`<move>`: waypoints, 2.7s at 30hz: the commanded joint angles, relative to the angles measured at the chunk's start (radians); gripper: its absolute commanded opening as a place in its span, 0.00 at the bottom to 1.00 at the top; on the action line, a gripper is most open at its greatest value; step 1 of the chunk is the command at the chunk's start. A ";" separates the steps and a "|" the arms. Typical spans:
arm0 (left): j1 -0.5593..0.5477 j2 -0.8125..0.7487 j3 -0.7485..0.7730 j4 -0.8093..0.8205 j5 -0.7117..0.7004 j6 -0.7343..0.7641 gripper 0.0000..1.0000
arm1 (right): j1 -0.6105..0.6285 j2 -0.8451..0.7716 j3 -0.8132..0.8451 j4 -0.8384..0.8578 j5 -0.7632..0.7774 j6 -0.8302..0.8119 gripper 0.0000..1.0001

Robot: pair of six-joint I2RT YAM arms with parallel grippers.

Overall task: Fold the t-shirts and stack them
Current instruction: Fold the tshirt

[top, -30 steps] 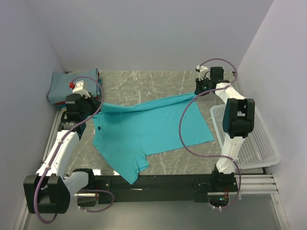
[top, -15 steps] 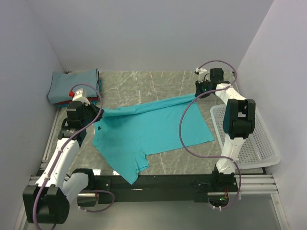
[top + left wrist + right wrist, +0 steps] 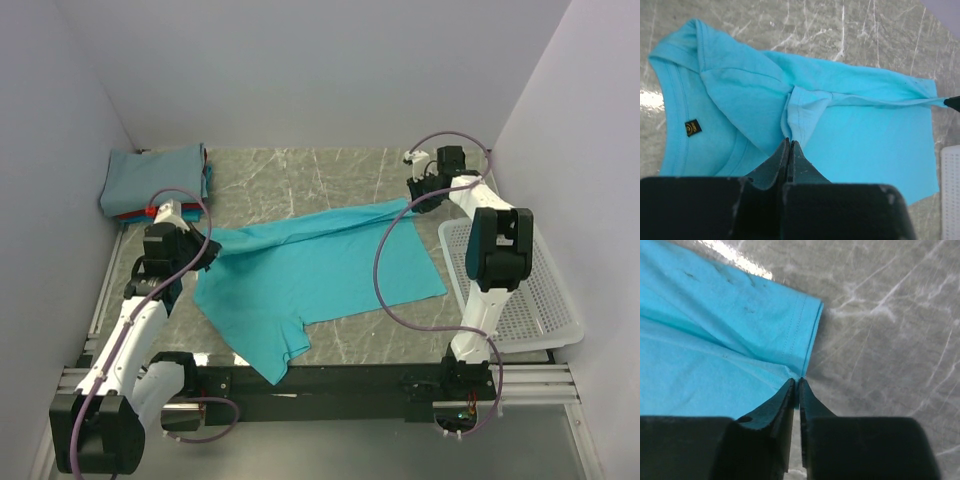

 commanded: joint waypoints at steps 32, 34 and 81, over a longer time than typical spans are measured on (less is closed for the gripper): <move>-0.005 -0.012 -0.020 -0.169 0.193 -0.128 0.01 | -0.008 -0.263 -0.100 -0.067 -0.116 0.030 0.45; -0.005 0.017 -0.038 -0.181 0.280 -0.152 0.03 | -0.008 -0.268 -0.103 -0.067 -0.116 0.032 0.45; -0.215 0.891 0.566 -0.342 0.075 0.336 0.41 | 0.067 -0.503 -0.235 -0.165 -0.376 0.133 0.46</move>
